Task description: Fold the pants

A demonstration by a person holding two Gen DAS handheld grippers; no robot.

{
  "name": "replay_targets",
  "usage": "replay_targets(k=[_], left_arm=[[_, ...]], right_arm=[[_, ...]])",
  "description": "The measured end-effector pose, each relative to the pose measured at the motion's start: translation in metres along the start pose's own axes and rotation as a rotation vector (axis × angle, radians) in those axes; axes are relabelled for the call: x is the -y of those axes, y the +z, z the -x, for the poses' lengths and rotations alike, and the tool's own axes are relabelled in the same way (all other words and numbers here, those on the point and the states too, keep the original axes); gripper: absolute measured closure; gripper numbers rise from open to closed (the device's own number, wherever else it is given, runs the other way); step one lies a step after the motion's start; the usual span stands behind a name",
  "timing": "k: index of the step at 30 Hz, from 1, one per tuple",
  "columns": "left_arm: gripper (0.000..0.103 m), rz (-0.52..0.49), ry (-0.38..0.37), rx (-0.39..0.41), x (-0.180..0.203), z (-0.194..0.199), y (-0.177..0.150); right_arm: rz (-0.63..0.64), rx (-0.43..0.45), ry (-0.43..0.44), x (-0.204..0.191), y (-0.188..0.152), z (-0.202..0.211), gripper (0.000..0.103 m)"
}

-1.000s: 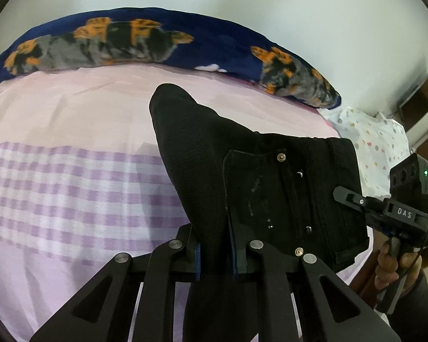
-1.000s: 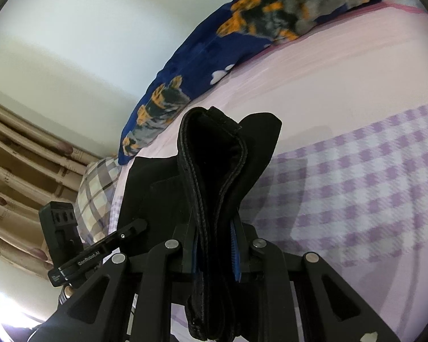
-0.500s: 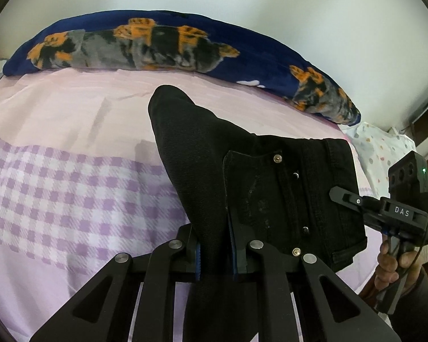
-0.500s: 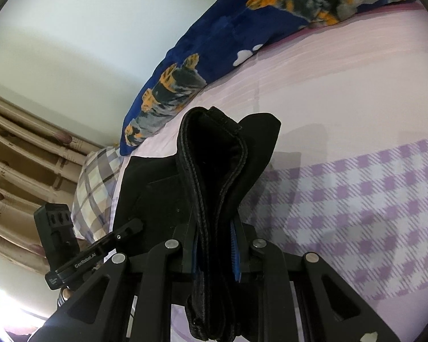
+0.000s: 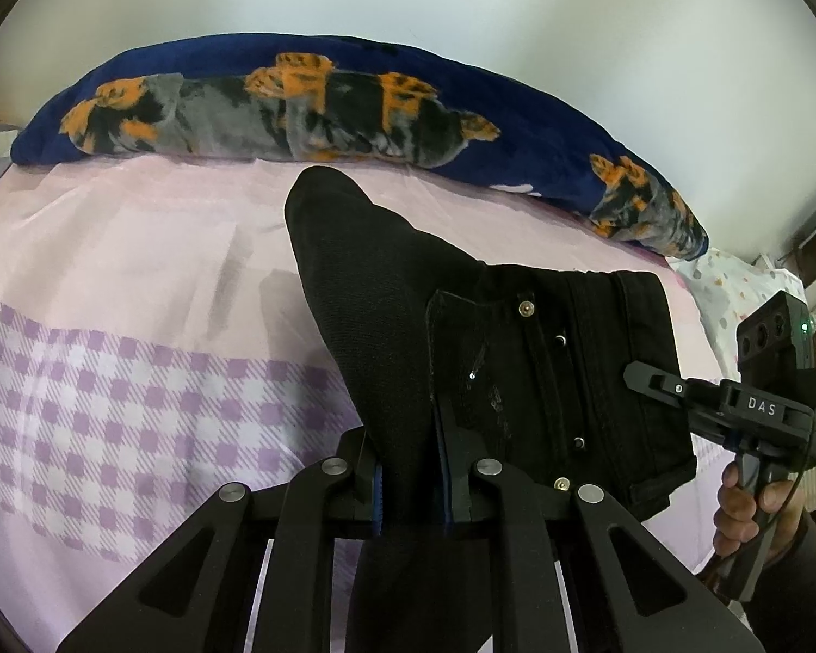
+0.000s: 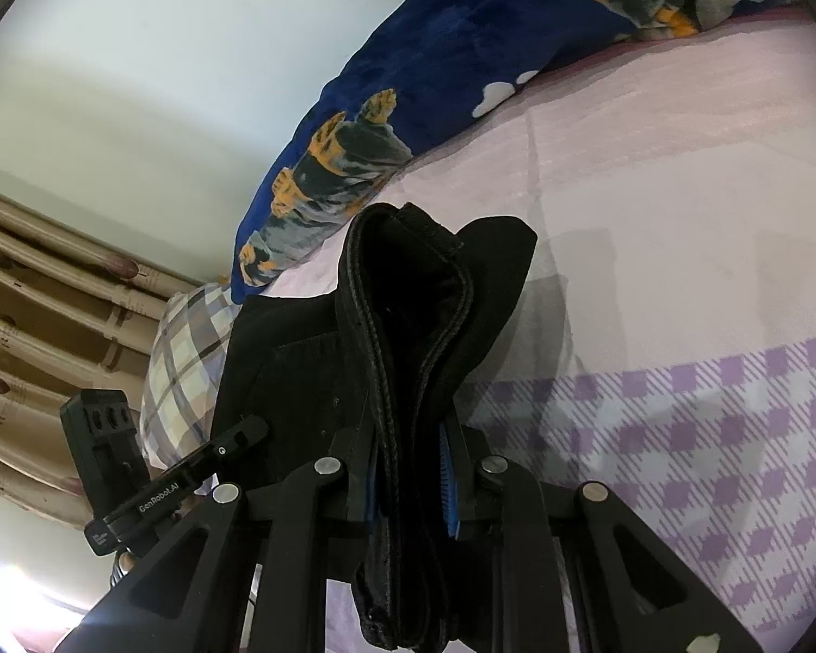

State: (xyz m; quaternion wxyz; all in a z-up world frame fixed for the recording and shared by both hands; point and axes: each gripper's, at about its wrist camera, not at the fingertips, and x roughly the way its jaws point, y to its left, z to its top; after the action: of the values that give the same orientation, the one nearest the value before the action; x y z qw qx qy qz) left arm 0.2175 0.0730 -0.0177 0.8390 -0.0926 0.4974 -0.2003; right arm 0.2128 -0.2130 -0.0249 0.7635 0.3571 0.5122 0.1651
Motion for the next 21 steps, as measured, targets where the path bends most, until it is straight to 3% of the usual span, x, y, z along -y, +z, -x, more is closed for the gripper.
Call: replay_targets(k=[10,13,17,21], left_arm=[[0.084,0.014,0.043,-0.033,-0.027,-0.031,-0.006],[0.078,0.019,0.055,-0.035,-0.031,-0.037,-0.010],[0.067,-0.007,0.104,-0.032,-0.028,-0.042,-0.016],[0.066,-0.012,0.130,-0.020,-0.023,-0.039,-0.021]], right_arm=[[-0.011,-0.013,-0.071,0.021,0.001,-0.018,0.083],[0.010,-0.027,-0.137,0.025,0.000,-0.022,0.071],[0.060,-0.021,-0.204,0.024,-0.004,-0.025,0.063],[0.086,-0.013,-0.249,0.020,-0.007,-0.022,0.057]])
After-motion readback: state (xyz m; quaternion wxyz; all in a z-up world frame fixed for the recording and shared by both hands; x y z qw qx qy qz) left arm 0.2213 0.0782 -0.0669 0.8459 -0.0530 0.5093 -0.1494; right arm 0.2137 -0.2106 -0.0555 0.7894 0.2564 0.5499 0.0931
